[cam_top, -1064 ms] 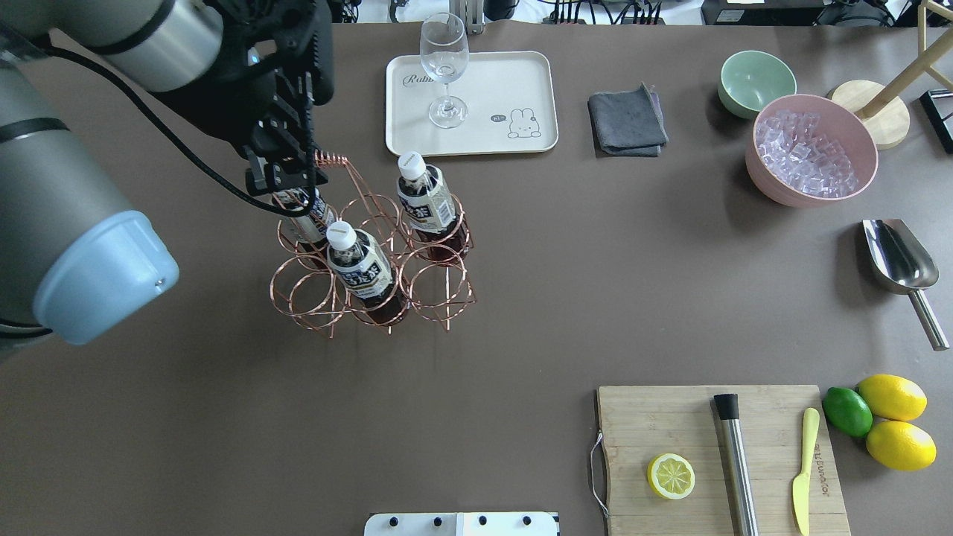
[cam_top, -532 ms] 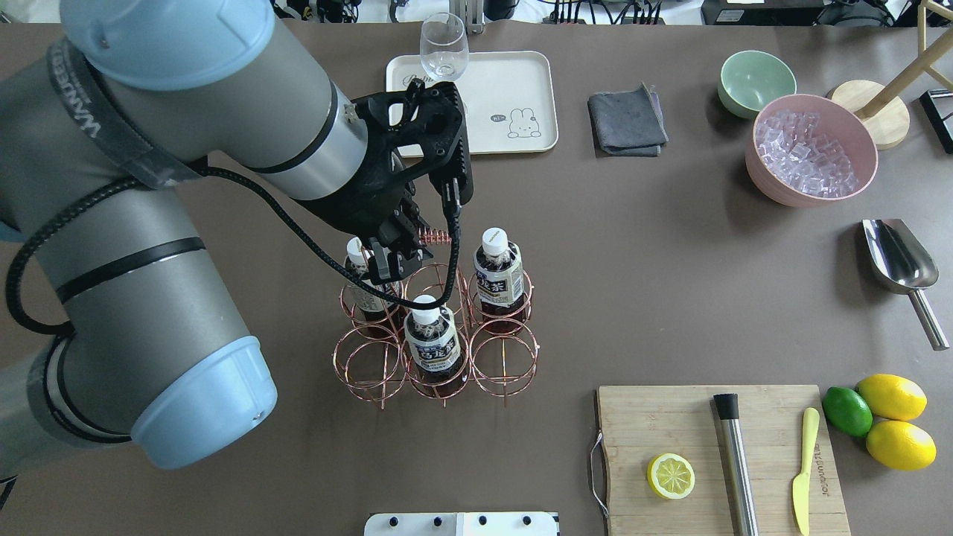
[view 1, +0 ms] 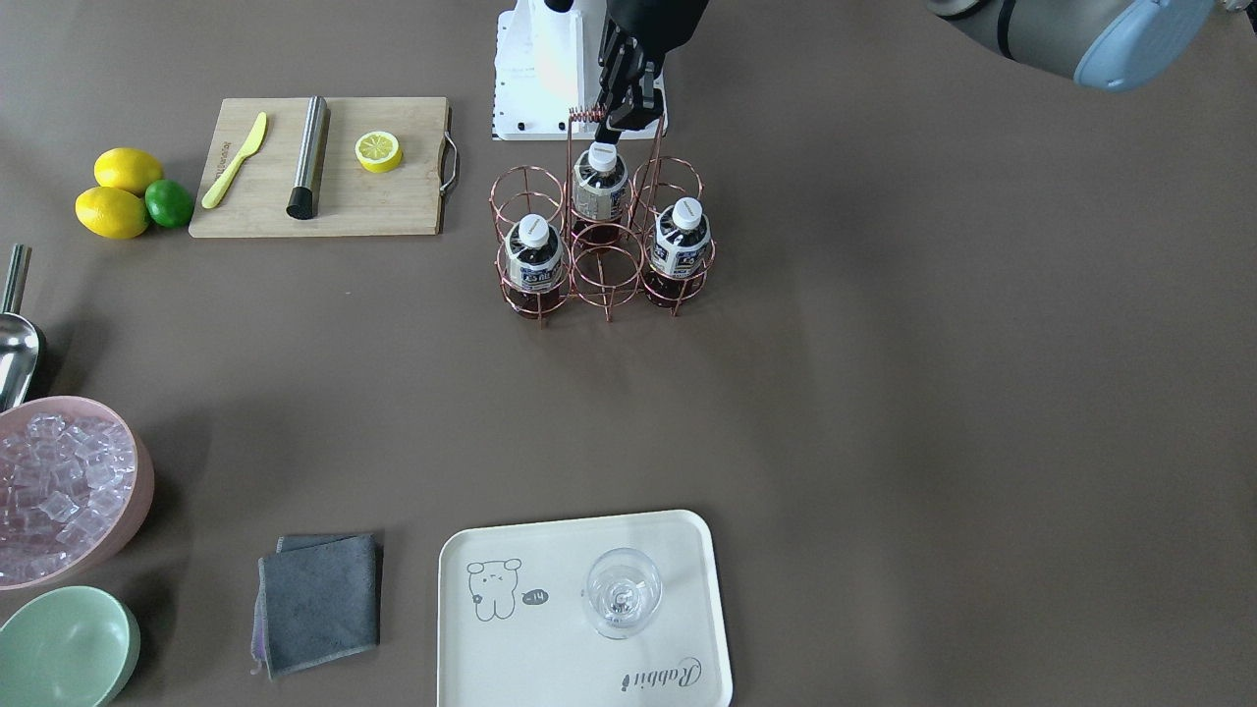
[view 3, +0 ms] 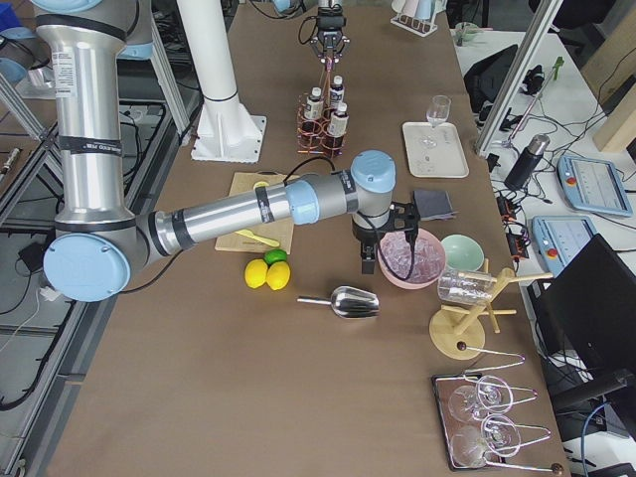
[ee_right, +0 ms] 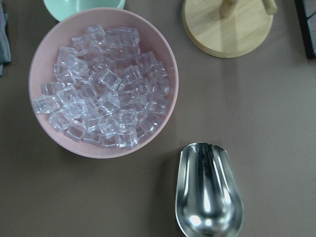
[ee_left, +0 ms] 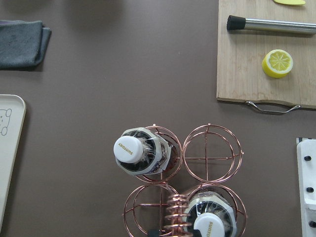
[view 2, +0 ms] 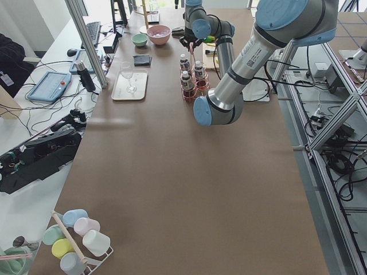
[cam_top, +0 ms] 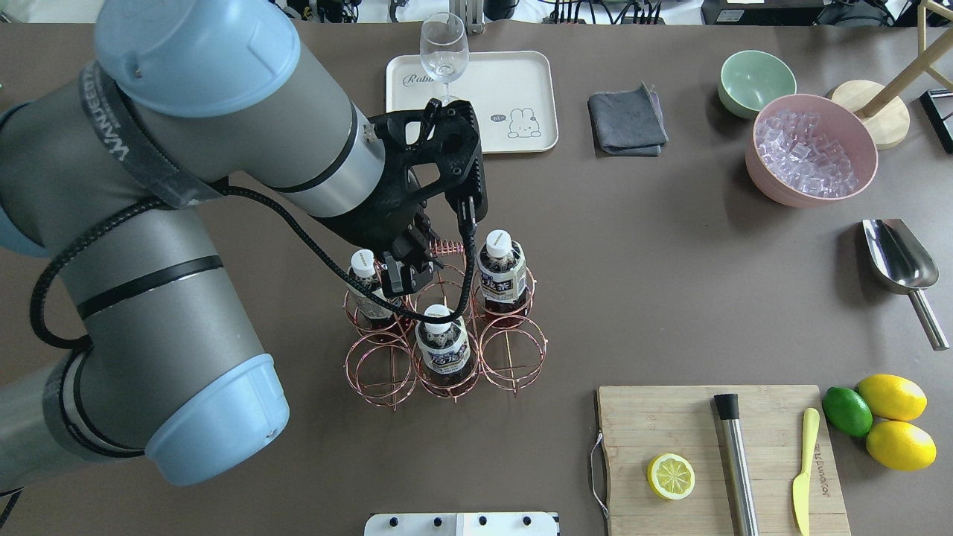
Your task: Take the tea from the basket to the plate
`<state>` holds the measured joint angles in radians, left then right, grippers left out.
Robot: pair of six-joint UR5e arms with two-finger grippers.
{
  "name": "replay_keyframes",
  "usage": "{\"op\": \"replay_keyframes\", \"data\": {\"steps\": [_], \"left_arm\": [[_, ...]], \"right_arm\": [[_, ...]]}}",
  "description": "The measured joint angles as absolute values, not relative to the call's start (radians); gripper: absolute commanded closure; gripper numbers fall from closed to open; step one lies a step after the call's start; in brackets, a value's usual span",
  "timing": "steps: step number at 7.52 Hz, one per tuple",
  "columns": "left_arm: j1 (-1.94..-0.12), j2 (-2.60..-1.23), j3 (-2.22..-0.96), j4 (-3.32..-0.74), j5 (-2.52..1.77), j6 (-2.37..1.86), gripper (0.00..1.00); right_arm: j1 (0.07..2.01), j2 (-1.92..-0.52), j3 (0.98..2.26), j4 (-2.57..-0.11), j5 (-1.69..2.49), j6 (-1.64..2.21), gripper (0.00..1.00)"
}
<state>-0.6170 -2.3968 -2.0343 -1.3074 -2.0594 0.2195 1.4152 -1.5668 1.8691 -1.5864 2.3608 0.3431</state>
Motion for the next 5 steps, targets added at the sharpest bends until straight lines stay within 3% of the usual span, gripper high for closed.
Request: {"op": "replay_keyframes", "data": {"steps": [5], "left_arm": [[-0.622,-2.391,-2.038,-1.309,-2.067,0.218,1.00]], "right_arm": [[1.094,-1.267,1.858,-1.623,2.360,0.926,0.01]]}}
